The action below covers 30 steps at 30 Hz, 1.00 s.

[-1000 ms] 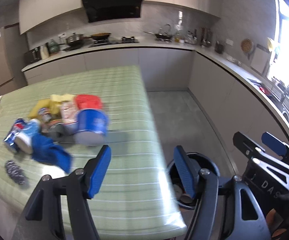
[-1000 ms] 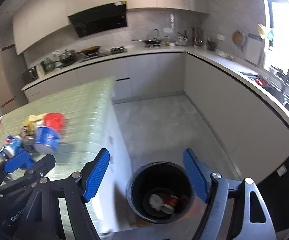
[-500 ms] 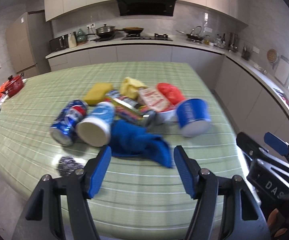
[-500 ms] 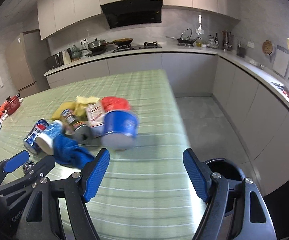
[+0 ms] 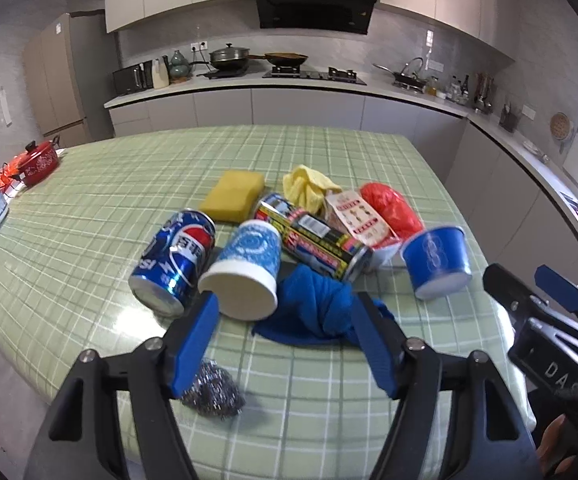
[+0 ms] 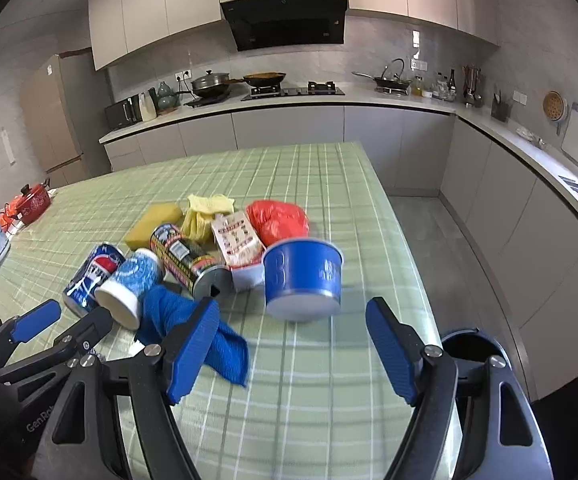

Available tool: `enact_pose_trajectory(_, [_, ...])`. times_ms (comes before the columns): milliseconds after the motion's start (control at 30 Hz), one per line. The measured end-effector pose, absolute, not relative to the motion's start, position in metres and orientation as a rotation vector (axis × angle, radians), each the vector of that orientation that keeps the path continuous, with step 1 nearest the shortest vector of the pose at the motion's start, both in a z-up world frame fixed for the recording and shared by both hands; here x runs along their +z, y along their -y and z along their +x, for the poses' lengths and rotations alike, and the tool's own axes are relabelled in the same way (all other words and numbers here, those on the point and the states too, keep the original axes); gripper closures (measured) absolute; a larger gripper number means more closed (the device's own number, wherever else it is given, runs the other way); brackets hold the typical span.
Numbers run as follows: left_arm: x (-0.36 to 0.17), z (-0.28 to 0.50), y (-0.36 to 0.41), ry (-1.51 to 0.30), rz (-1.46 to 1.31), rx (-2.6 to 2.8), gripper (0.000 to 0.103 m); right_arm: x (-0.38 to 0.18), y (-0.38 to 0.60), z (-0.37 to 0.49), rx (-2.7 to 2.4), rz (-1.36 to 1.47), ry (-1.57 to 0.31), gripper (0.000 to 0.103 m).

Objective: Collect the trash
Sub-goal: 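Move both open tools back to the trash on the island, then grasp the blue paper bowl with the right tool while the left tool grasps the blue-patterned cup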

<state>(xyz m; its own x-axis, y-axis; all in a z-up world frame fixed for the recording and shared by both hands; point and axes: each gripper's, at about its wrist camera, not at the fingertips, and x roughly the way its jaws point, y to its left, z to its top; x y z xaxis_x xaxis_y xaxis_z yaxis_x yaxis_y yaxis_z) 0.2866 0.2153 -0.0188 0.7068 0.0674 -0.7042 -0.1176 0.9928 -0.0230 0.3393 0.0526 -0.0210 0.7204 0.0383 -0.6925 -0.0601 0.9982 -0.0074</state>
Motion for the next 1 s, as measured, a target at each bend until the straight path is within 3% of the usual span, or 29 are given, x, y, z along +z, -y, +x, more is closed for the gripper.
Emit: enact_pose_trajectory(1000, [-0.081, 0.379, -0.256, -0.985, -0.057, 0.056, 0.029, -0.071, -0.036, 0.431, -0.054, 0.012, -0.896, 0.019])
